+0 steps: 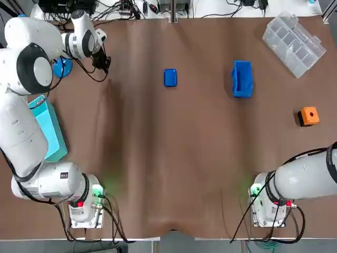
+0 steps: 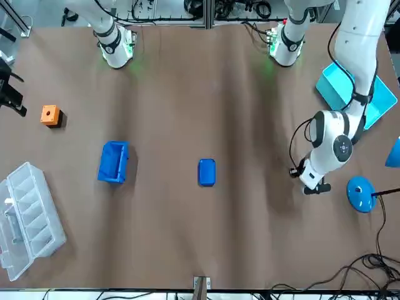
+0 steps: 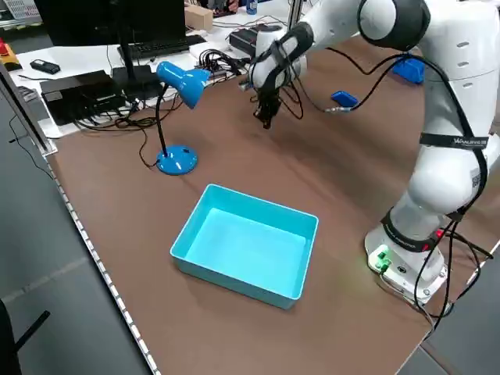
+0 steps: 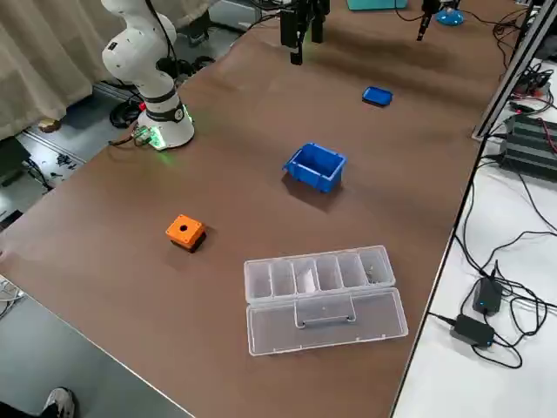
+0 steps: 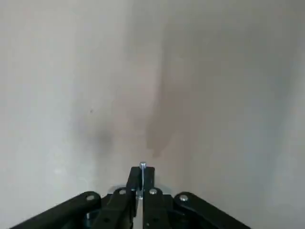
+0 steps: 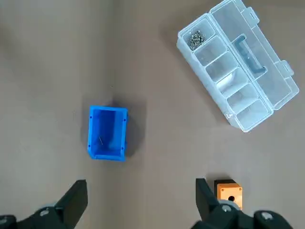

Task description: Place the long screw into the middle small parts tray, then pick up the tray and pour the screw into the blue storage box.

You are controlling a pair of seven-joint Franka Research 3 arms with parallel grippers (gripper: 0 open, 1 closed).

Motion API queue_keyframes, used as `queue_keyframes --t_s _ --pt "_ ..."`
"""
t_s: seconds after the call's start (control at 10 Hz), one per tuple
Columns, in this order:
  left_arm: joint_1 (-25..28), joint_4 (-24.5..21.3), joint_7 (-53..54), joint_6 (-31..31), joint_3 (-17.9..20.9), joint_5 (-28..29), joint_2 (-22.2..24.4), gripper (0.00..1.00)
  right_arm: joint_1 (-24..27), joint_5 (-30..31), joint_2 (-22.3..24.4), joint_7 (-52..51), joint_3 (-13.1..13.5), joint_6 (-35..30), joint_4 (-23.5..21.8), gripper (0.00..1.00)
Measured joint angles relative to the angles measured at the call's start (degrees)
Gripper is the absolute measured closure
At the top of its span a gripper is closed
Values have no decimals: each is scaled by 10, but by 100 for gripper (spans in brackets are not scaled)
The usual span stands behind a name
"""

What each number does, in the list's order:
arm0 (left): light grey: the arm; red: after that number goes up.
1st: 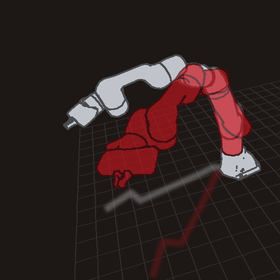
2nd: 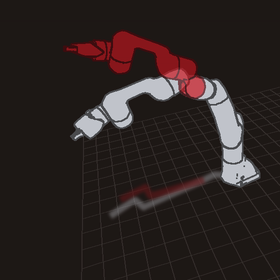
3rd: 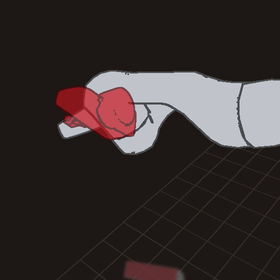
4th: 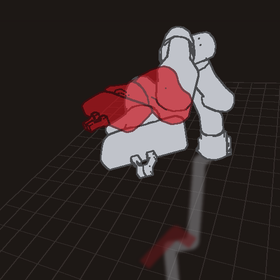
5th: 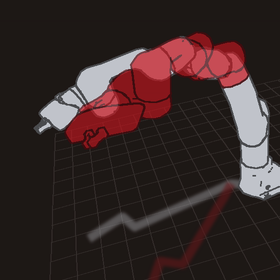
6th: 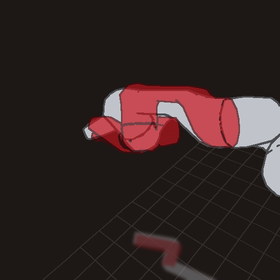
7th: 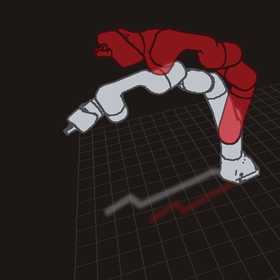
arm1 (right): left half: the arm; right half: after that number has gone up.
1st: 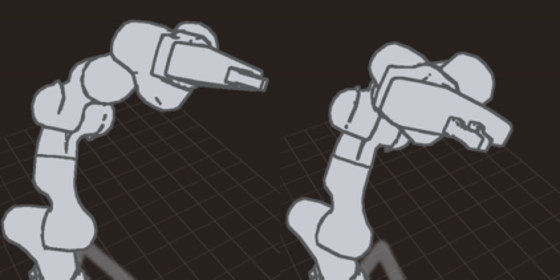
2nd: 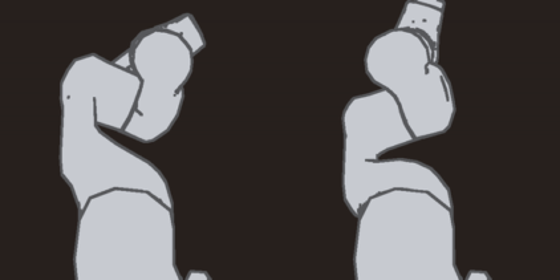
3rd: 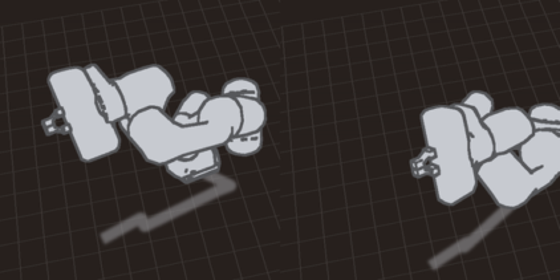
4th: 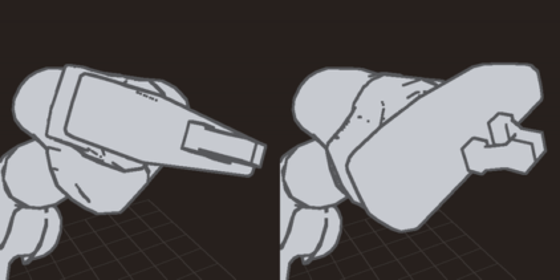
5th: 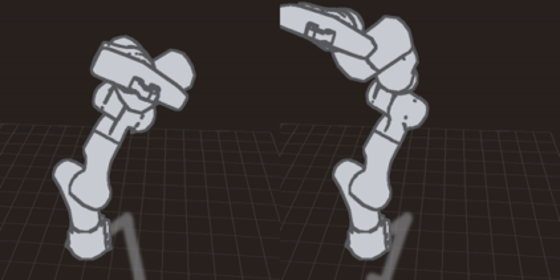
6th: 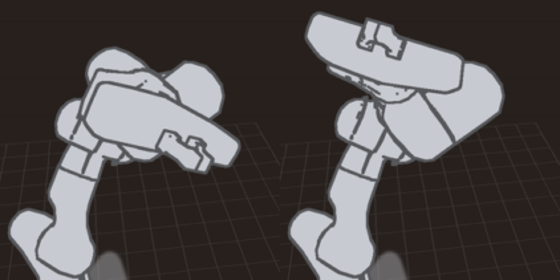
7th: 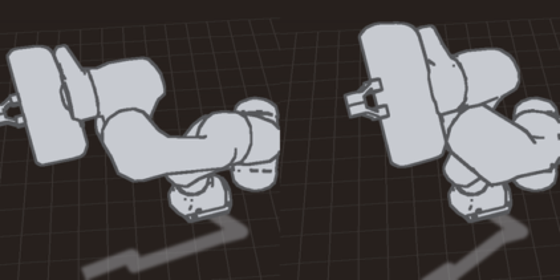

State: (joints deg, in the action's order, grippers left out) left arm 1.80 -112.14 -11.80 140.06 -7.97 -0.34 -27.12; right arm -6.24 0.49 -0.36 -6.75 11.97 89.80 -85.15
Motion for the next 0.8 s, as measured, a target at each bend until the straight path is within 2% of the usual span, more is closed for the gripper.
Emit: queue_keyframes --t_s 0.3,0.5,0.8 --pt "-12 26 -62 -33 -57 0 38 94 0 0 0 0 0 -2 0 0" --pt "-27 34 -116 -39 -96 0 41 94 0 0 0 0 2 -1 10 0" --pt "-105 50 -220 -39 -108 0 40 94 0 0 1 0 -3 -11 28 0"
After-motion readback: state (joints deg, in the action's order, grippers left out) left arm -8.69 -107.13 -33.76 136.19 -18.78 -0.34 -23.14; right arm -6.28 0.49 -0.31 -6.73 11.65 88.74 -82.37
